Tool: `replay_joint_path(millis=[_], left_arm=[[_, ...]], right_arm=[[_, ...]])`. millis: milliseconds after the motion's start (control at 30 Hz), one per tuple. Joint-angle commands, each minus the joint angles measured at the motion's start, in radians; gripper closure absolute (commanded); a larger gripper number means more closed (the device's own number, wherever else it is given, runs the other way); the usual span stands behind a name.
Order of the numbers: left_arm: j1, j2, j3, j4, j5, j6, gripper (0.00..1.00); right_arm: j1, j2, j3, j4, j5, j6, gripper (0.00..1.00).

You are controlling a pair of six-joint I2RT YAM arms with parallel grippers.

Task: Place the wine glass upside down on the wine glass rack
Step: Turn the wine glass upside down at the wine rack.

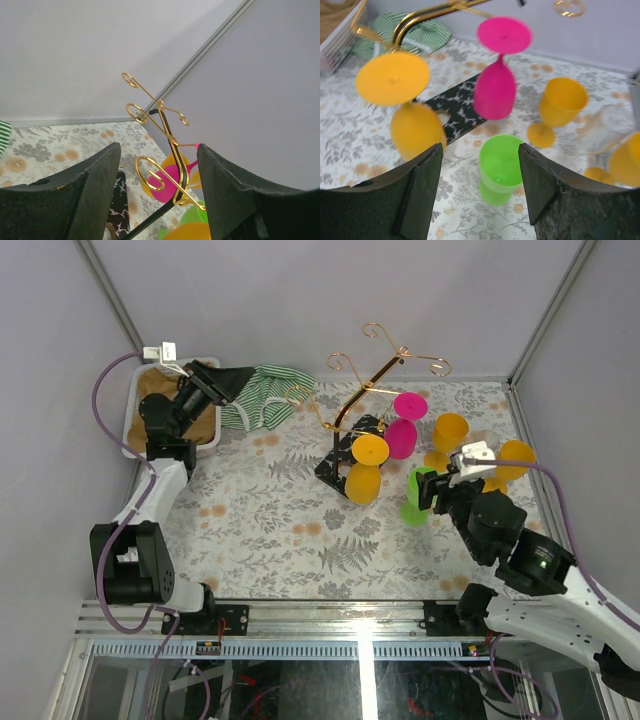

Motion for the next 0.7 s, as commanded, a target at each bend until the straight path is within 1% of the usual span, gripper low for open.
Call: replay_joint_path(millis=[0,100,167,200,267,333,367,433,533,567,667], left_arm=[[0.010,-0.004,0.067,-0.097,-0.025,0.106,0.37],[0.010,-0.002,0.112,-0.167,-0.025,0.136,0.35],[0.009,-0.006,0.129,-0.197,-0.027,0.148,0.34],[0.010,-0.008,0.133,-0.207,-0.027,0.153,0.33],[0.010,-0.015,0.137,-0.225,-0.026,0.160,0.32],[0.009,-0.033,0.141,-0.260,-0.020,0.175,0.32],[0.008,-0.040,0.141,-0.278,-0.019,0.187,0.32],[0.009,-0.065,0.138,-0.313,-0.015,0.213,0.32],[0.010,-0.102,0.128,-0.368,-0.011,0.258,0.32],[0.008,-0.113,0.125,-0.382,-0.010,0.275,0.31],[0.008,-0.142,0.116,-0.417,-0.004,0.301,0.31]], right_arm=[[0.005,0.073,0.174,-0.165,0.190,0.001,0.29],[0.005,0.202,0.300,-0.156,0.247,-0.066,0.25],[-0.001,0.318,0.415,-0.167,0.272,-0.099,0.24],[-0.013,0.381,0.488,-0.179,0.262,-0.108,0.23],[-0.072,0.498,0.637,-0.225,0.177,-0.105,0.24],[-0.168,0.580,0.756,-0.240,0.018,-0.078,0.25],[-0.210,0.607,0.792,-0.222,-0.031,-0.085,0.25],[-0.270,0.658,0.868,-0.213,-0.072,-0.101,0.25],[-0.378,0.733,0.993,-0.244,-0.171,-0.097,0.25],[-0.420,0.758,1.033,-0.251,-0.227,-0.088,0.25],[-0.549,0.819,1.101,-0.284,-0.333,-0.064,0.25]])
